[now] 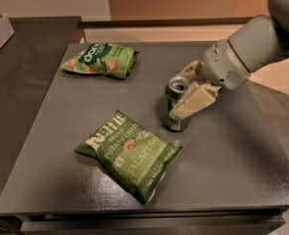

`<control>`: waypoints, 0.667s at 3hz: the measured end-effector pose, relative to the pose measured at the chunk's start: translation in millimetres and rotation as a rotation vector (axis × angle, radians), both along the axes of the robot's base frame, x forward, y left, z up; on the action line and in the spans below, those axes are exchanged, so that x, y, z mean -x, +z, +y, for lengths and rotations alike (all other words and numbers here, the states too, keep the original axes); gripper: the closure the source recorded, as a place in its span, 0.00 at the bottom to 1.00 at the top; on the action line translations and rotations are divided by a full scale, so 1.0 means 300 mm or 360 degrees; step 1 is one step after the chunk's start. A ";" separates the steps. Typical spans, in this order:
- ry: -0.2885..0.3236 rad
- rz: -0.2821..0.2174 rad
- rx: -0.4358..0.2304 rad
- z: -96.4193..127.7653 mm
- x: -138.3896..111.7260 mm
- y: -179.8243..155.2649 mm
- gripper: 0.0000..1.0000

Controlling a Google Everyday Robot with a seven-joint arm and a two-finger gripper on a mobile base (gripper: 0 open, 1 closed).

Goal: Move green can near green jalapeno chip bag

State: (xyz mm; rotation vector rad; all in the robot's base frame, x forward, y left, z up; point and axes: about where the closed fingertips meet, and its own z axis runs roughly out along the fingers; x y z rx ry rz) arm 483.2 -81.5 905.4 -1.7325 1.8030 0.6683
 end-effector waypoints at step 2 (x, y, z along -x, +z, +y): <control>-0.0002 0.0018 -0.0004 0.002 -0.002 -0.007 0.00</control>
Offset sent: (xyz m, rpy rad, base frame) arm 0.0006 0.0006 -0.0021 0.0023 0.0112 -0.0014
